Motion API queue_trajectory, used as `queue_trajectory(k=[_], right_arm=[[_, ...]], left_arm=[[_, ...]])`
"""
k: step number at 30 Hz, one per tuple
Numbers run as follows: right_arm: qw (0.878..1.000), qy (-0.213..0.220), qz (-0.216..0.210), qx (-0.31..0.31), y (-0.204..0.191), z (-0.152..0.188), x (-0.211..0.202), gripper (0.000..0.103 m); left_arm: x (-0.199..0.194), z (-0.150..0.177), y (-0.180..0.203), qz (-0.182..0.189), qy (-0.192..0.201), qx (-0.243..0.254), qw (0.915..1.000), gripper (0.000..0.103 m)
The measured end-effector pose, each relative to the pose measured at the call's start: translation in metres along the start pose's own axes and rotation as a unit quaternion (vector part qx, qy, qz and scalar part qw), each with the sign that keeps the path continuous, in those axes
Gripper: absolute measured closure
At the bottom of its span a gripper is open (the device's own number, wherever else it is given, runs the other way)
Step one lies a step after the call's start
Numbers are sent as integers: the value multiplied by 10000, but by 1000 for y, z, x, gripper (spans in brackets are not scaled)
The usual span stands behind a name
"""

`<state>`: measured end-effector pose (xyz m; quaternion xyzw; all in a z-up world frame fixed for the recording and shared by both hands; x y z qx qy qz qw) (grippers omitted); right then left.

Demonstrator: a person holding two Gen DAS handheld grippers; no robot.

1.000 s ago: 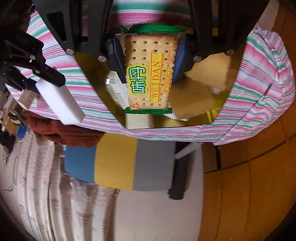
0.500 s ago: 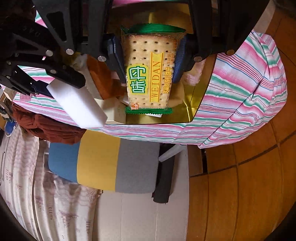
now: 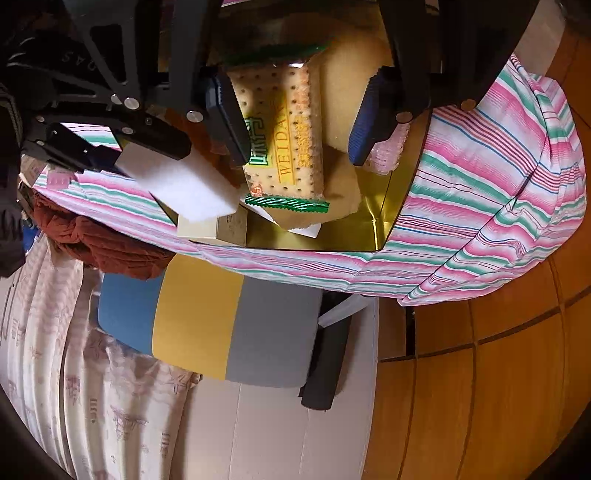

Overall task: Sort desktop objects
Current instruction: 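Carry the cracker pack and foam block over the gold tray and open both grippers, then close the left gripper on the cream paper box on the sheet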

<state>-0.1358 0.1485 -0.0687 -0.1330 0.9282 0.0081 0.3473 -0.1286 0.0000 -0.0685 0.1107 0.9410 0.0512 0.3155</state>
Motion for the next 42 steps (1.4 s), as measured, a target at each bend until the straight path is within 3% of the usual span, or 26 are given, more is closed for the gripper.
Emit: queue_trajectory(k=[5,14,20,25,29,34,36,39,42], right_arm=[[9998,78,-124,151,0,4,-9,35],[9976,239,-109,644,30,16,-32,34],[9906,425,344,1256,93,33,-58,30],[9768,591,942,1830,165,53,-86,30],[9520,926,1648,2409,239,68,-132,29],[8934,1582,2534,3354,340,83,-203,20],[8714,1758,2637,3745,376,88,-220,18],[8486,1768,2497,4317,426,96,-224,16],[8380,1622,2245,4702,462,104,-213,16]], left_arm=[[-7,5,-12,82,17,-219,9997,45],[-19,16,-27,-17,105,-377,9992,45],[-34,8,-12,106,311,-191,9993,45],[-38,6,25,513,314,166,9981,45],[-36,10,65,977,145,483,9939,45],[-27,15,117,1450,-74,873,9855,45],[-24,16,137,1605,-149,1017,9817,45],[-20,19,163,1734,-221,1241,9768,45],[-15,23,183,1794,-304,1424,9729,45]])
Point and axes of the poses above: each gripper's, at about its wrist camera, not at the fingertips, and x roughly the way its jaws point, y to its right, z to its underside, the point moved 9 cm from there along x, roughly the way its jaws point, and after that the axes turned 3 degrees about z, right-handed, at the moved point
